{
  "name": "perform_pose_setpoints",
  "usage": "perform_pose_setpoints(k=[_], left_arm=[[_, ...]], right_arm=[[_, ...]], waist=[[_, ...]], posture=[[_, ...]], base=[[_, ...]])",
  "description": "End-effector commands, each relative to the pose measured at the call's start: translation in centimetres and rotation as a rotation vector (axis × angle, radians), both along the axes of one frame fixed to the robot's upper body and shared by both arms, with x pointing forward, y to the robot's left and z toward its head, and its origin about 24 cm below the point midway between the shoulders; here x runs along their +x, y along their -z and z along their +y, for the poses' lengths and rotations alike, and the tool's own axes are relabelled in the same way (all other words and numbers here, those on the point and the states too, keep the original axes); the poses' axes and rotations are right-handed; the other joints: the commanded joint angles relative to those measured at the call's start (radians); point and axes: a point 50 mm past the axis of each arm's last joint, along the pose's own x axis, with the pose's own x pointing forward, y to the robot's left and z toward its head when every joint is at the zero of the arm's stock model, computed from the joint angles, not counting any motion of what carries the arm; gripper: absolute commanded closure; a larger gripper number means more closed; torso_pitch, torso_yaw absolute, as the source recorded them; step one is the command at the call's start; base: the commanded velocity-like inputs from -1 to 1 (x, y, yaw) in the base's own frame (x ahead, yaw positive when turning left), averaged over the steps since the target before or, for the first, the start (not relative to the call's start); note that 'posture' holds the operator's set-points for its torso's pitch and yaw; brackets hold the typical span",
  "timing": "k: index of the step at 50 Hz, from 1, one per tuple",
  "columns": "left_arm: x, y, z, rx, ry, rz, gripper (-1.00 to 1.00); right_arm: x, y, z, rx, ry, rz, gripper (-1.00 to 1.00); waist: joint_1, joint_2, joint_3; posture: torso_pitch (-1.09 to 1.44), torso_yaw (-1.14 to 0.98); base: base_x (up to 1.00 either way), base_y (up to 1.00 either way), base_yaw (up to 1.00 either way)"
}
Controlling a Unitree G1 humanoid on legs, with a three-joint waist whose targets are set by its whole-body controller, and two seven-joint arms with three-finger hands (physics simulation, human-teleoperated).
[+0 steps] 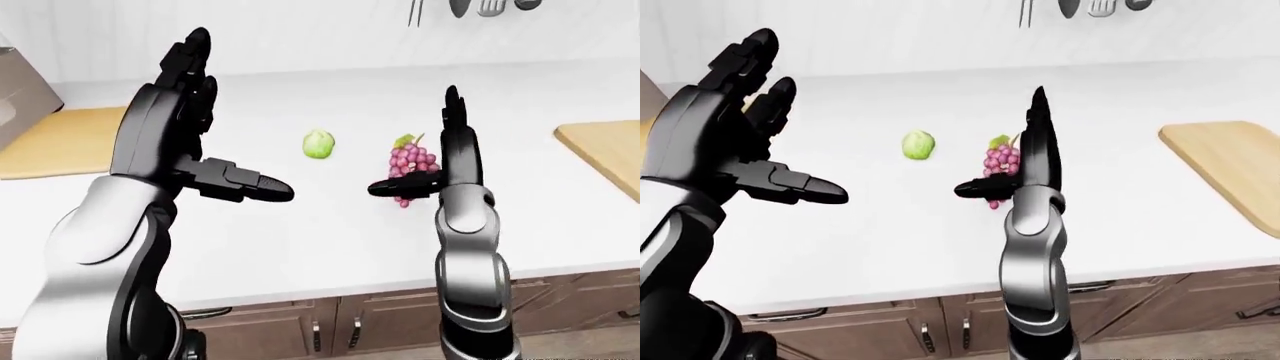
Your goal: Place the grape and the brussel sprout on separate cutting boards.
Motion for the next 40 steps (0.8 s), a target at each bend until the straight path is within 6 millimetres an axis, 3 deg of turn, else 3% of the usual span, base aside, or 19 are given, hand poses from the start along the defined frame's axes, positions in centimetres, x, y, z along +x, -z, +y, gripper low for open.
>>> perform_pose_setpoints(k=[1, 16, 18, 21, 24, 28, 31, 40], left_arm=[[-0.5, -1.2, 0.1, 0.004, -0.008, -0.076, -1.0], [-0.8, -1.3, 0.1, -0.005, -0.003, -0.092, -1.0], [-0.8, -1.3, 0.1, -0.006, -0.003, -0.093, -1.0], [-0.9, -1.4, 0.1, -0.007, -0.003, -0.093, -1.0], [-0.9, -1.3, 0.2, -0.008, -0.004, -0.095, -1.0], [-0.9, -1.4, 0.1, -0.007, -0.003, -0.096, -1.0], [-1.0, -1.8, 0.0, 0.001, 0.002, -0.099, -1.0], [-1.6, -6.2, -1.8, 0.082, 0.048, -0.136, -1.0]], right_arm=[[-0.2, -1.6, 0.3, -0.025, -0.008, -0.099, -1.0], [1.1, 0.5, 0.4, -0.083, 0.001, -0.046, -1.0], [1.3, 0.6, 0.3, -0.086, 0.002, -0.042, -0.82], [1.7, 1.0, 0.3, -0.093, 0.007, -0.035, -0.21], [1.6, 1.2, 0.2, -0.094, 0.005, -0.031, 0.22], [1.6, 1.1, 0.1, -0.094, 0.006, -0.037, 0.54], [1.1, 0.2, -0.2, -0.092, 0.01, -0.06, 0.95], [-2.7, -5.8, -2.2, -0.051, 0.022, -0.2, 1.0]], waist=[[0.0, 0.002, -0.024], [0.0, 0.002, -0.023], [0.0, 0.002, -0.023], [0.0, 0.002, -0.023], [0.001, 0.001, -0.024], [0.003, -0.002, -0.025], [0.004, -0.003, -0.025], [0.008, -0.005, -0.013]], posture=[[0.0, 0.0], [0.0, 0.0], [0.0, 0.0], [0.0, 0.0], [0.0, 0.0], [0.0, 0.0], [0.0, 0.0], [0.0, 0.0]], base=[[0.0, 0.0, 0.0], [0.0, 0.0, 0.0], [0.0, 0.0, 0.0], [0.0, 0.0, 0.0], [0.0, 0.0, 0.0], [0.0, 0.0, 0.0], [0.0, 0.0, 0.0], [0.0, 0.0, 0.0]])
